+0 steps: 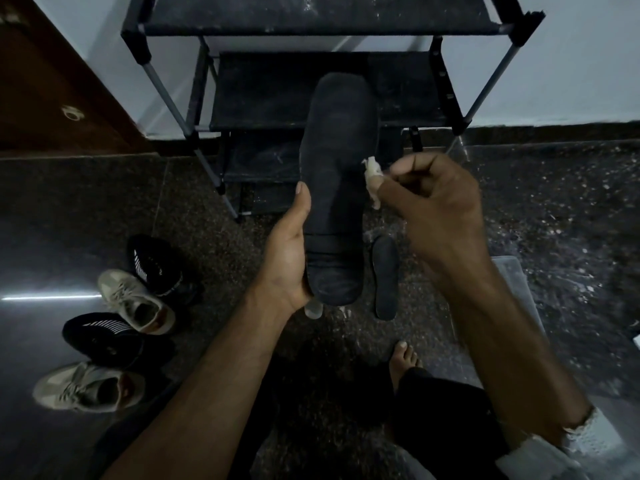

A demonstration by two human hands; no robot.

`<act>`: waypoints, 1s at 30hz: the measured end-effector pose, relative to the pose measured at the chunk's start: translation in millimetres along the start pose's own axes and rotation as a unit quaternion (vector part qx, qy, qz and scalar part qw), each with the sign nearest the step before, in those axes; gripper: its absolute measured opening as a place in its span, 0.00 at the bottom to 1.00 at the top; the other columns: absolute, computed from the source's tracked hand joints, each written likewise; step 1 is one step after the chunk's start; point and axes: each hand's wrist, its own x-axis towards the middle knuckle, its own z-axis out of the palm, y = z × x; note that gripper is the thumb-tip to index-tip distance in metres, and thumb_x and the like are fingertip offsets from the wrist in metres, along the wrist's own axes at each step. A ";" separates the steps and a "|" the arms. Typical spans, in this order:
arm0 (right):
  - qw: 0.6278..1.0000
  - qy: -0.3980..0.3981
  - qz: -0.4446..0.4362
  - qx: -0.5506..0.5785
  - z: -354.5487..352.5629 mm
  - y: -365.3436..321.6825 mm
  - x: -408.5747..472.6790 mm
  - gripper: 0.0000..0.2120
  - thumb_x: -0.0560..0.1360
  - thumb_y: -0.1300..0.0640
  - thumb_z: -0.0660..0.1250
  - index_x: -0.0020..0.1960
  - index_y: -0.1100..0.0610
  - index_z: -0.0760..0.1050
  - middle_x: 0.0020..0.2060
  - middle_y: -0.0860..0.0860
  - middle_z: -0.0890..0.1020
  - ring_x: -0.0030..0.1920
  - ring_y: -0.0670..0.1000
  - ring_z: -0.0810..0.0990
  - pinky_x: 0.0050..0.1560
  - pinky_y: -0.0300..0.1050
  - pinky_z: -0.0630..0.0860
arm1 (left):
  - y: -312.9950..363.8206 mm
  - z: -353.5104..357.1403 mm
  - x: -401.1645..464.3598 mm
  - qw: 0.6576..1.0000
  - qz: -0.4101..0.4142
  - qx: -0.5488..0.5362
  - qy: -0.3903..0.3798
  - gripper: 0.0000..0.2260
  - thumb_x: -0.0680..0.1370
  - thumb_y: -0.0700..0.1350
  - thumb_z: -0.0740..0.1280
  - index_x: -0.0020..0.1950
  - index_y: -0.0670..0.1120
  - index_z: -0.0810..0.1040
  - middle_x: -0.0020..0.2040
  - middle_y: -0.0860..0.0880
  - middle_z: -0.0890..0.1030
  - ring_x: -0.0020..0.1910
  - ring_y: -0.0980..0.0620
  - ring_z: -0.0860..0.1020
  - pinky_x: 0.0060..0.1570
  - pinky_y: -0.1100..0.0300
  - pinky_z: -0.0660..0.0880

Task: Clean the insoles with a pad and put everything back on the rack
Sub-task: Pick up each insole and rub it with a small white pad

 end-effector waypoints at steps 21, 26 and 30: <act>0.992 -0.039 -0.079 -0.085 19.7 7.9 -14.2 0.06 0.73 0.64 0.73 0.41 0.56 0.77 0.37 0.46 0.82 0.40 0.44 0.82 0.43 0.36 0.78 | 3.6 1.6 0.9 0.994 0.047 -0.056 -0.075 0.26 0.84 0.54 0.46 0.74 0.38 0.63 0.72 0.40 0.68 0.72 0.45 0.68 0.72 0.53 0.64; 0.991 -0.047 -0.087 -0.091 23.4 12.6 -17.6 0.06 0.74 0.65 0.72 0.42 0.56 0.77 0.38 0.46 0.82 0.43 0.43 0.83 0.45 0.33 0.77 | 5.9 -1.8 3.8 0.995 0.051 -0.070 -0.056 0.24 0.84 0.54 0.47 0.71 0.39 0.68 0.65 0.42 0.76 0.66 0.47 0.73 0.69 0.55 0.68; 0.982 -0.050 -0.114 -0.143 24.0 12.3 -23.8 0.06 0.74 0.64 0.71 0.43 0.55 0.77 0.39 0.43 0.81 0.44 0.41 0.82 0.44 0.31 0.76 | 13.5 -8.6 6.0 0.992 0.091 -0.065 -0.065 0.26 0.84 0.55 0.44 0.74 0.40 0.63 0.73 0.42 0.67 0.70 0.44 0.68 0.73 0.47 0.61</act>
